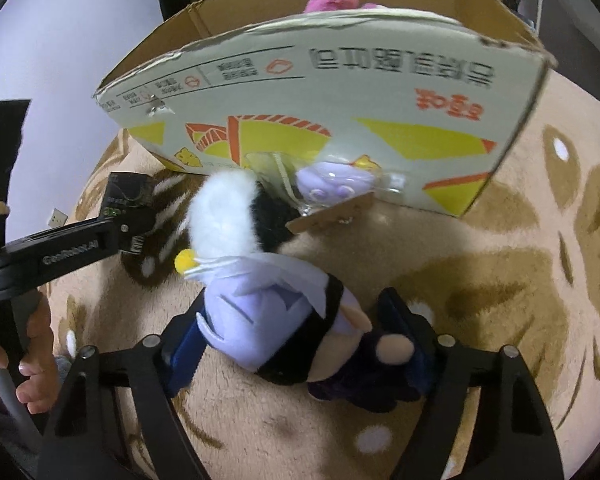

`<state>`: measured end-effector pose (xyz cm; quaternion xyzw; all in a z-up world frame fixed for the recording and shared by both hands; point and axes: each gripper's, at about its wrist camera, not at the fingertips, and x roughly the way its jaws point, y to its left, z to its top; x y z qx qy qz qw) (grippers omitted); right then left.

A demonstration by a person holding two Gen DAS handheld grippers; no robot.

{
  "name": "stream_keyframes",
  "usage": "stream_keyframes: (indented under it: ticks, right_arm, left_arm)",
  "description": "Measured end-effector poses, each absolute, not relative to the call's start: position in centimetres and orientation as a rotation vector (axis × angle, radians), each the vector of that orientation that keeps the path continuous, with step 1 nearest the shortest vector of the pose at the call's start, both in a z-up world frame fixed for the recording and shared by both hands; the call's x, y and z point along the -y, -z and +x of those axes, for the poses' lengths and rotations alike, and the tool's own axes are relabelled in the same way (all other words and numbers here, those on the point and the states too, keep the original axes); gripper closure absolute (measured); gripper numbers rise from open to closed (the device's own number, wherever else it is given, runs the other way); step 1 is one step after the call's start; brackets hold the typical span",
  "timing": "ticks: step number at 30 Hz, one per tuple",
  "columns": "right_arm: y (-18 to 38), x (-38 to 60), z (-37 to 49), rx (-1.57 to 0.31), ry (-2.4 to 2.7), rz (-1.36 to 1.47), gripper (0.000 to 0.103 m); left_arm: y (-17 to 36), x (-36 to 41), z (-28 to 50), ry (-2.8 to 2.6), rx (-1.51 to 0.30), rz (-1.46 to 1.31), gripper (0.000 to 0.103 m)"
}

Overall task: Organize soft objects
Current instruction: 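Grasp the black tissue pack with the left tool while the right tool grasps the plush doll, then lift the black tissue pack with the left tool while the right tool carries the doll over the box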

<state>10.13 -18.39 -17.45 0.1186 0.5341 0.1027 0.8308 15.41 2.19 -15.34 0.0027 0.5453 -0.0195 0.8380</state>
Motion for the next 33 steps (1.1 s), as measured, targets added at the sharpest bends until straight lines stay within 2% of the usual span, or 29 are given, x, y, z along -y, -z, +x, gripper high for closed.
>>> stream_keyframes:
  ticks: [18, 27, 33]
  right_arm:
    - [9.4, 24.3, 6.3, -0.807, -0.112, 0.35, 0.021]
    - [4.6, 22.7, 5.0, -0.598, -0.122, 0.294, 0.021]
    - [1.6, 22.8, 4.2, -0.478, -0.134, 0.301, 0.021]
  left_arm:
    - [8.8, -2.3, 10.6, 0.1, -0.942, -0.018, 0.057]
    - [1.4, -1.9, 6.6, 0.103, -0.649, 0.002, 0.057]
    - [-1.9, -2.1, 5.2, 0.089, -0.535, 0.006, 0.057]
